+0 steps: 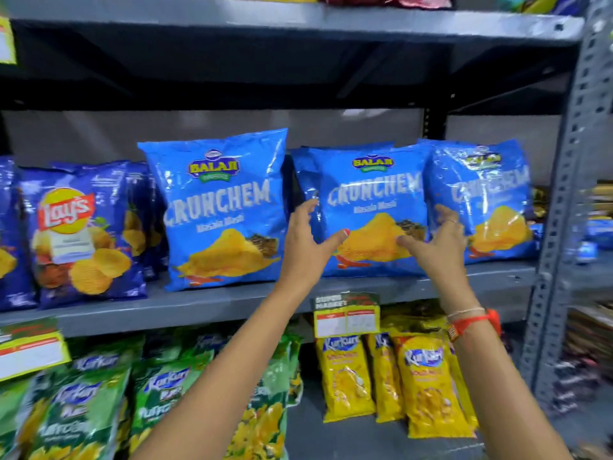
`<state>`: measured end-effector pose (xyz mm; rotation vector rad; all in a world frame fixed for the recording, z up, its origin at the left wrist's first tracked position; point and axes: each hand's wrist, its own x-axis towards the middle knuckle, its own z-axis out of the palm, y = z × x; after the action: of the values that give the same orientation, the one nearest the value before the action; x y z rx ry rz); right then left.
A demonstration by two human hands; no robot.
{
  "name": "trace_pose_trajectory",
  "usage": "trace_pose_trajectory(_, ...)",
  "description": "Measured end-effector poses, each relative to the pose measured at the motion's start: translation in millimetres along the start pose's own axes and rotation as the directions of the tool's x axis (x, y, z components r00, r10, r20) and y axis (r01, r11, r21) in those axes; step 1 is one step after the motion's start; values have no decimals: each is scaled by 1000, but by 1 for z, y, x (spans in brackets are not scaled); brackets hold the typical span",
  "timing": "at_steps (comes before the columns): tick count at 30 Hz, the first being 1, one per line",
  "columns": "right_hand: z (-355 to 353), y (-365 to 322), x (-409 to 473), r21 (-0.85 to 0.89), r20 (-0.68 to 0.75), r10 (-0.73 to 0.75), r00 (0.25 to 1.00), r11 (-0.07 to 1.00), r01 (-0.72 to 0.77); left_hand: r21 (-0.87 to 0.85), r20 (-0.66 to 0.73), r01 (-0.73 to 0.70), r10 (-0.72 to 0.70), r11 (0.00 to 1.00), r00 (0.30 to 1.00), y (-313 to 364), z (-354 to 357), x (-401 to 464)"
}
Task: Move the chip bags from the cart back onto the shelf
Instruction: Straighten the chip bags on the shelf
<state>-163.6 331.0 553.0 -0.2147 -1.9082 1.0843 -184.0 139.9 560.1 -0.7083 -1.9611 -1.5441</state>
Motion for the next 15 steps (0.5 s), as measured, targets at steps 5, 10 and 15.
trace_pose_trajectory(5,-11,15,5,223,365,132,922,949,-224,-85,112,311,-301,947,947,-10,20,28)
trace_pose_trajectory(10,-11,20,9,239,455,33,890,958,-158,-104,193,405,-381,908,904,-19,24,22)
trace_pose_trajectory(15,-1,25,21,313,443,-75,893,947,-77,-63,31,301,-300,951,953,-23,29,15)
